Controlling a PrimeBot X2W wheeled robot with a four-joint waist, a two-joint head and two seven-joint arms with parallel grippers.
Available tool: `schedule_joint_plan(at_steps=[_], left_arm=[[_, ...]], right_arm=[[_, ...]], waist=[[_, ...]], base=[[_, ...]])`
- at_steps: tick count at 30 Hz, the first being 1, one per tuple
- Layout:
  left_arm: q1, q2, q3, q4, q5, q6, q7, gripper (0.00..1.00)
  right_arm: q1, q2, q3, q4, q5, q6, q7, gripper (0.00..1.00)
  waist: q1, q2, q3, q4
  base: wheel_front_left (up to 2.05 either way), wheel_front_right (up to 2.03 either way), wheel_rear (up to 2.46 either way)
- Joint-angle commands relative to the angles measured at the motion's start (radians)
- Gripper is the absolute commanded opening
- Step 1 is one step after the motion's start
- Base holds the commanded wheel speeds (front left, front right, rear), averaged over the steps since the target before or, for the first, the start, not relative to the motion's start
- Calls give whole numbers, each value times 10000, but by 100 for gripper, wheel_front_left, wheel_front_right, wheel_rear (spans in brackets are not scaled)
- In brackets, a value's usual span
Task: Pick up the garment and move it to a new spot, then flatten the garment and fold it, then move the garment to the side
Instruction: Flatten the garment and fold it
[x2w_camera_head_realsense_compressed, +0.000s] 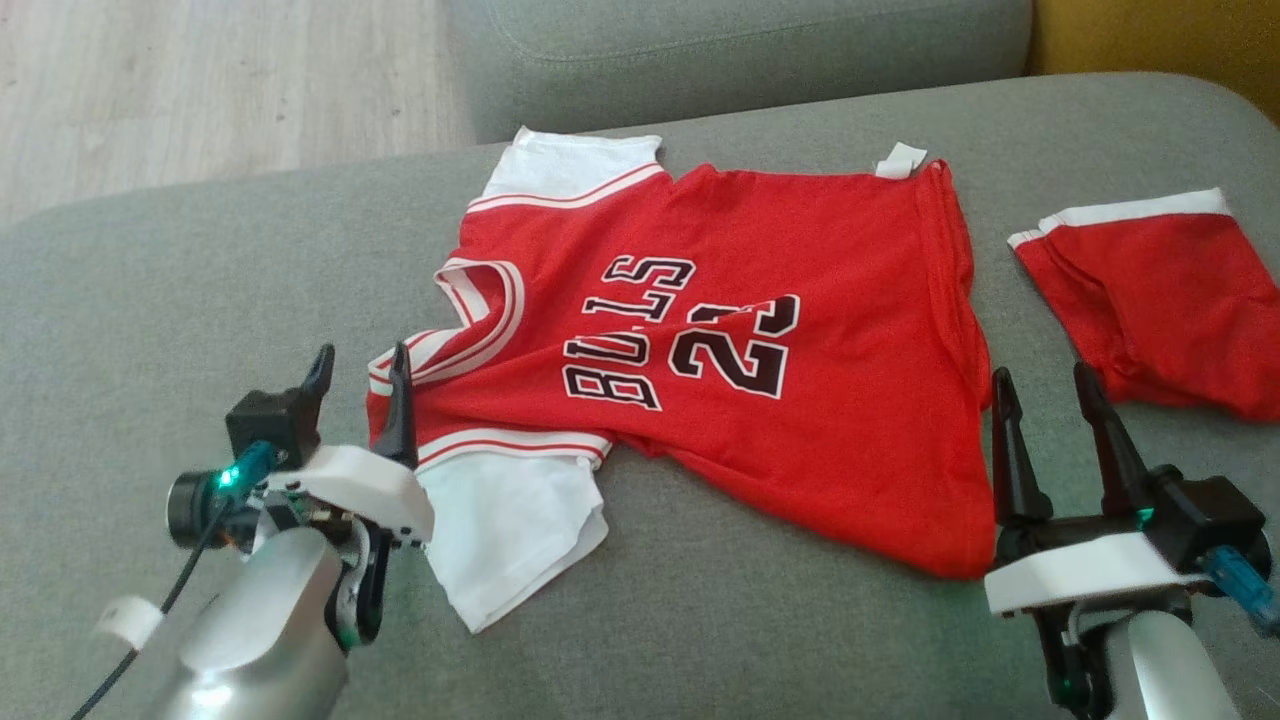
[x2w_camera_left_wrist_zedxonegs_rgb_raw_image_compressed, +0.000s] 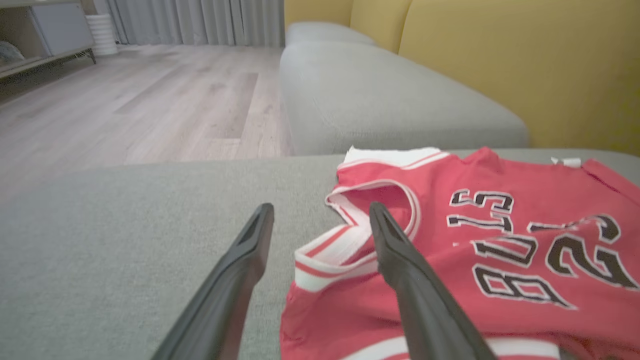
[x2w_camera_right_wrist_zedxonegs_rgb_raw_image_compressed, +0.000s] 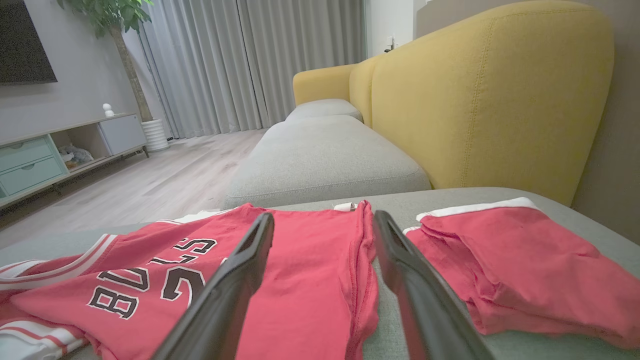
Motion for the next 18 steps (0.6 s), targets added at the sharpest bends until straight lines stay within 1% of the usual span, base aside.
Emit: schedule_joint_plan(at_steps=[1, 3, 4, 5, 9, 11, 14, 18], left_arm=[[-326, 223, 490, -458, 48, 138, -341, 100], [-110, 215, 564, -885, 181, 257, -627, 100], [-5, 332, 422, -1146, 544, 368, -730, 100], [131, 410, 376, -1442, 871, 588, -803, 100], [1142, 217, 971, -3017, 1302, 1310, -880, 100], [1814, 53, 1291, -3807, 1487, 1542, -884, 100], [2638, -199, 1525, -4623, 1751, 1661, -886, 100], [3156, -441, 1608, -4949, 1985, 1550, -887, 100]], right_arm=[[-66, -56, 205, -387, 22, -7, -28, 100], [-44, -56, 176, -442, 41, -7, -71, 100], [-22, -56, 150, -489, 44, -7, -97, 100], [6, -56, 105, -548, 32, -7, -127, 100], [207, -56, -22, -799, 44, -7, -223, 100], [368, -56, -139, -900, 7, -7, -251, 100], [540, -56, -310, -932, -99, -7, -273, 100], [527, -56, -325, -848, -142, -7, -290, 100]], waist=[[0, -1, -67, 57], [0, -1, -140, 124], [0, -1, -178, 160], [0, -1, -215, 208], [0, -1, -353, 428], [0, -1, -398, 534], [0, -1, -389, 712], [0, -1, -362, 854]], base=[[0, 0, 0], [0, 0, 0], [0, 0, 0], [0, 0, 0], [0, 0, 0], [0, 0, 0], [0, 0, 0], [0, 0, 0]])
